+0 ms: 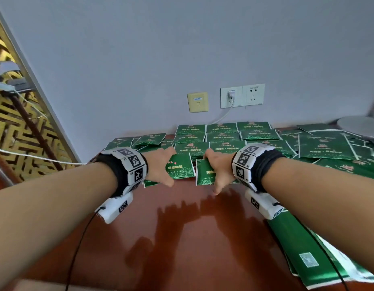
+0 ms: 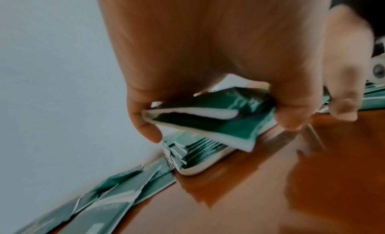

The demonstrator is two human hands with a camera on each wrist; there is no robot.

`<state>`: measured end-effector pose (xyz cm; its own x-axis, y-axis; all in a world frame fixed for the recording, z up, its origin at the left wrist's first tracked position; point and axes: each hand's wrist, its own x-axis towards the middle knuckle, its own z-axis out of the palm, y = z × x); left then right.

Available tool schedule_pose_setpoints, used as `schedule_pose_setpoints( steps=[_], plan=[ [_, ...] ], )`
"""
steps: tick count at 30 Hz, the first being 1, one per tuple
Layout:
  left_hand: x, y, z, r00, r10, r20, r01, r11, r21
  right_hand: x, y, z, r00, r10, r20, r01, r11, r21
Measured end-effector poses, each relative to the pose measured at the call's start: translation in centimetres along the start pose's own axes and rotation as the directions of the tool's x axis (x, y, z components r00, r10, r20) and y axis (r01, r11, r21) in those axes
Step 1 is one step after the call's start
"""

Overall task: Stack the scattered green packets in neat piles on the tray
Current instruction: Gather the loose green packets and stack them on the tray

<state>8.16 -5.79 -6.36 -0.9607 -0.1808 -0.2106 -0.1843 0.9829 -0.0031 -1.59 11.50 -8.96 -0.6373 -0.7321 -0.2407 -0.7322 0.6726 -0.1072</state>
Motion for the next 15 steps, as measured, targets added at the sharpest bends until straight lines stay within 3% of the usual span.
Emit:
schedule_pose_setpoints(
  steps=[8, 12, 15],
  plan=[
    [9.4, -0.9, -4.0, 0.989, 0.079, -0.129, -0.076, 0.997, 0.028, 3.8, 5.6, -5.8, 0.987, 0.068, -0.147, -0.079, 0.994, -0.074],
    [15.0, -1.7, -6.1, 0.990, 0.085, -0.111, -0.085, 0.996, 0.007, 7.4, 8.2, -8.4, 0.972, 0.150, -0.183, -0.180, 0.971, -0.159],
    [18.9, -2.4, -7.3, 0.993, 0.083, -0.081, -0.080, 0.996, 0.042, 10.6, 9.4, -9.4, 0.975, 0.177, -0.132, -0.198, 0.965, -0.170]
  ],
)
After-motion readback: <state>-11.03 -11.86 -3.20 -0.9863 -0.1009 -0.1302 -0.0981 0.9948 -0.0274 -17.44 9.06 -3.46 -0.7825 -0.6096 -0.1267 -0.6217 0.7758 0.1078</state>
